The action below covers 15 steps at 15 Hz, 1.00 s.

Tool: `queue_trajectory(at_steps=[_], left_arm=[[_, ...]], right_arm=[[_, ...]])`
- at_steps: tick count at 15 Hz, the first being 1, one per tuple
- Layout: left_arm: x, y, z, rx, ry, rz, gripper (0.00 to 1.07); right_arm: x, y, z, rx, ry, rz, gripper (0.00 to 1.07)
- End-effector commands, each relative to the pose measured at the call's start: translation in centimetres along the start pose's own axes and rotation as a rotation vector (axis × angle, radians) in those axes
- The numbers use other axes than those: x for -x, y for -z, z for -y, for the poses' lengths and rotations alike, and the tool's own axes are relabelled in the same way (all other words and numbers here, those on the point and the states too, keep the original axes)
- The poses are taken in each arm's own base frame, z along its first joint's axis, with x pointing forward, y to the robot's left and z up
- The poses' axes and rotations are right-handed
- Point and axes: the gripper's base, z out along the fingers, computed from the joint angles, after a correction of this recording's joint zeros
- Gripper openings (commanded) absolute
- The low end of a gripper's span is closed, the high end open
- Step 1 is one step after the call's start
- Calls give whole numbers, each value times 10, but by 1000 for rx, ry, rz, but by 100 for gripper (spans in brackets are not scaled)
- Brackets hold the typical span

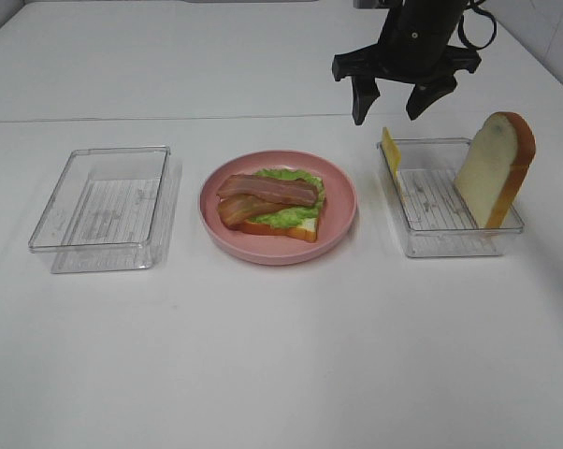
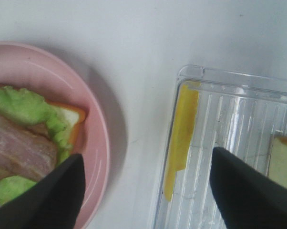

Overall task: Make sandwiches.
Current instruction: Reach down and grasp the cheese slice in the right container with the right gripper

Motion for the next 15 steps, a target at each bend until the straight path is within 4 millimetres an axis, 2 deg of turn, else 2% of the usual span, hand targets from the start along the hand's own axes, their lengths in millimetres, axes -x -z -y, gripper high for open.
queue_trajectory(at_steps=[1, 7, 8, 10, 11, 14, 15], left_arm=[[-1, 2, 0, -1, 2, 29, 86], [-1, 2, 0, -1, 2, 29, 86], [-1, 2, 0, -1, 2, 29, 86], [-1, 2, 0, -1, 2, 29, 86], [-1, 2, 0, -1, 2, 29, 86], [-1, 2, 0, -1, 2, 29, 86], [-1, 2, 0, -1, 2, 29, 86]], right_arm=[[4, -12, 12, 19, -43, -20, 64], [1, -42, 18, 8, -52, -79, 56], [-1, -50, 19, 6, -53, -96, 52], [-1, -54, 19, 5, -54, -105, 46], [-1, -56, 19, 4, -54, -107, 39], [-2, -56, 19, 4, -59, -111, 4], [-2, -55, 19, 3, -60, -115, 0]])
